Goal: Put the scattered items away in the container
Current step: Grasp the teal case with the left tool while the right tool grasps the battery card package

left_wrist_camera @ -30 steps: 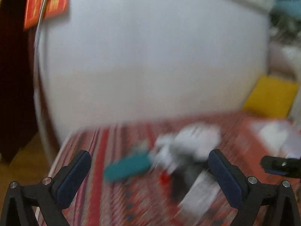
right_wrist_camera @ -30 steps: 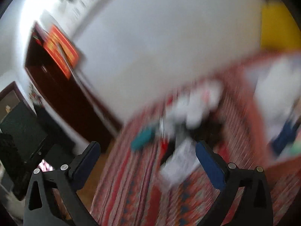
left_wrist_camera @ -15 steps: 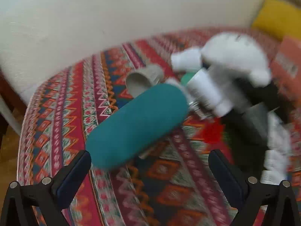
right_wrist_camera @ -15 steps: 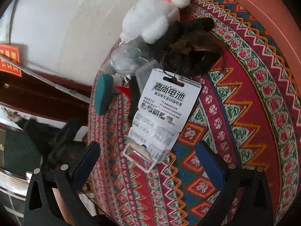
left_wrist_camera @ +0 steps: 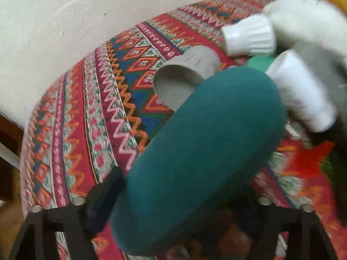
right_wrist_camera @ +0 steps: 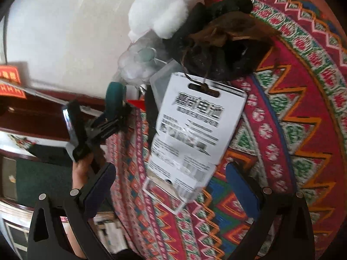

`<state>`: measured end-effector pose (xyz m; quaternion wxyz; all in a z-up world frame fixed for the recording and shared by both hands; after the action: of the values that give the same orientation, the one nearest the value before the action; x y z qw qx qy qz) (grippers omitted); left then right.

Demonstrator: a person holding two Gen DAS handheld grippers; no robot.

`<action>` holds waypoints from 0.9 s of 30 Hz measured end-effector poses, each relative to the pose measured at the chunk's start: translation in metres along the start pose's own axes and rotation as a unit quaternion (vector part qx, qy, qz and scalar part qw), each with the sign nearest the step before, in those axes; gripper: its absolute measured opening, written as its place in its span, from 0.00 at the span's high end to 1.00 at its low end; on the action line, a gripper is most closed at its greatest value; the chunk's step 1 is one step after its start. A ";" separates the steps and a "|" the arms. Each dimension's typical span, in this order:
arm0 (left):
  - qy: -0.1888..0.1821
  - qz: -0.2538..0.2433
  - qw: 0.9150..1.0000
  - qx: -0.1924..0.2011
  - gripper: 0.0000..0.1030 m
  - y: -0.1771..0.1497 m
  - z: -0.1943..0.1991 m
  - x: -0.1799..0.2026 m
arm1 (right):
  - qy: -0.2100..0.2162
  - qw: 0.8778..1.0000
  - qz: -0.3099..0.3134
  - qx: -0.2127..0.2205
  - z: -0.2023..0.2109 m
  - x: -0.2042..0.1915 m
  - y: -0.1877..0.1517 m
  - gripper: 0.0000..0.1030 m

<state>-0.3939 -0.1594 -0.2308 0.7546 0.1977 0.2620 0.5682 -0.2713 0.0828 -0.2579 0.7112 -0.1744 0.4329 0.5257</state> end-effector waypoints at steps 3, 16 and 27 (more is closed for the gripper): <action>-0.032 0.029 0.999 -0.005 0.42 -0.020 0.020 0.007 | 0.002 1.000 -0.012 0.009 -0.007 0.002 0.003 0.00; -0.111 0.221 0.969 -0.007 0.58 -0.135 0.106 0.064 | -0.063 0.994 0.061 0.067 -0.013 -0.005 0.009 0.21; -0.113 0.222 0.968 -0.012 0.35 -0.128 0.086 0.062 | 0.009 0.993 0.113 0.031 0.007 -0.045 -0.006 0.85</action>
<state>-0.2301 -0.1357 -0.2501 0.6364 0.3047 0.1174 0.6988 -0.2658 0.0582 -0.2191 0.6481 -0.1065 0.4726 0.5875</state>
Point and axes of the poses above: each gripper's, at about its wrist camera, not at the fingertips, and z roughly against the way its jaws point, x to its right, y to its top, the point moved 10 cm from there along -z, roughly the way its jaws point, and after that the axes turned 9 degrees about x, right-handed, at the moved point
